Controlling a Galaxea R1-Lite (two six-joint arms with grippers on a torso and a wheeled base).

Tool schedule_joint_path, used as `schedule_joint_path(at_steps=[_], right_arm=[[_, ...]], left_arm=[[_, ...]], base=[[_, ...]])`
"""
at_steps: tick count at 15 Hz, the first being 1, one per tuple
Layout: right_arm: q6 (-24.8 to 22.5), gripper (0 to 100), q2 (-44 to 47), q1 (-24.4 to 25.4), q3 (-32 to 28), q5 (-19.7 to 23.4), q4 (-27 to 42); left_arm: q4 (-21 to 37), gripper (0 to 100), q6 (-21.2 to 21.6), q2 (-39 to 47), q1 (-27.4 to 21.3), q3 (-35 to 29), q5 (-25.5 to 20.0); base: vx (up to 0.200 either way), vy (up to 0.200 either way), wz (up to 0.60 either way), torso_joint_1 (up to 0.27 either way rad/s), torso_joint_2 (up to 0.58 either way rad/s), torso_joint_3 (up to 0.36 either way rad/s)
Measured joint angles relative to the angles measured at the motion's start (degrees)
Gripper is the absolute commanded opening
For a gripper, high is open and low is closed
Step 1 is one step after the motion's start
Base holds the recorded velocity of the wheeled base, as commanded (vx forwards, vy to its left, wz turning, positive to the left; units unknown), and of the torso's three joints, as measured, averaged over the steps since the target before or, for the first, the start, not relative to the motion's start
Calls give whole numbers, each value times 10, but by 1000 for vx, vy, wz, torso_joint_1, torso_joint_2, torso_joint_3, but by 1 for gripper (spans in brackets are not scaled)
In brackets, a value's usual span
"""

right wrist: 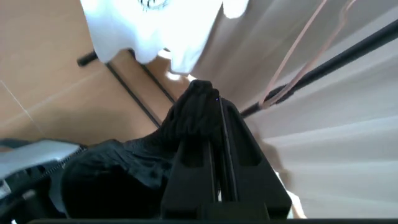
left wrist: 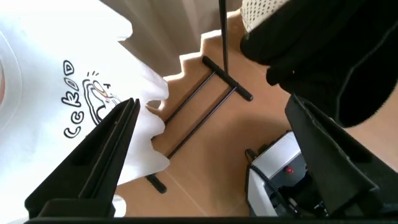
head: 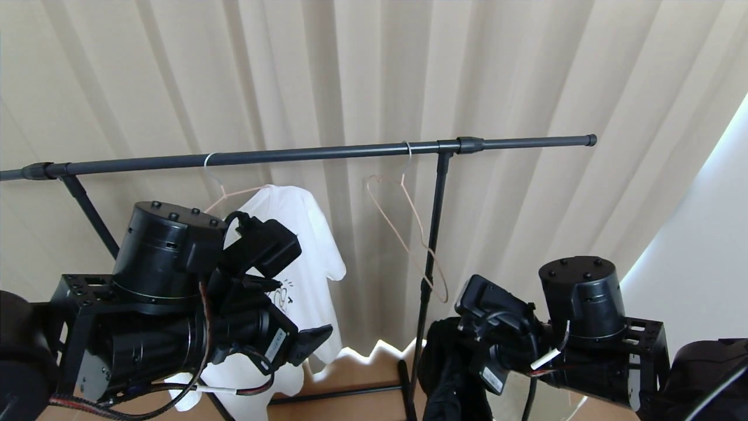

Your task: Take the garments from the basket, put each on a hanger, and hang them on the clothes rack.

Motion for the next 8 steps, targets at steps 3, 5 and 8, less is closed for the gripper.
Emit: schedule_joint_path(at_steps=[3, 5, 8], right_arm=[[-81, 0, 1, -65, 13, -13, 1], [-120, 0, 0, -115, 14, -37, 0], [-126, 0, -17, -158, 16, -60, 1]], left_arm=[[0, 100, -145, 28, -3, -66, 1], [2, 100, -216, 59, -9, -105, 5], [5, 100, -297, 102, -26, -160, 7]], base=[[0, 0, 0, 0, 0, 0], [0, 0, 0, 0, 0, 0], [0, 0, 0, 0, 0, 0]])
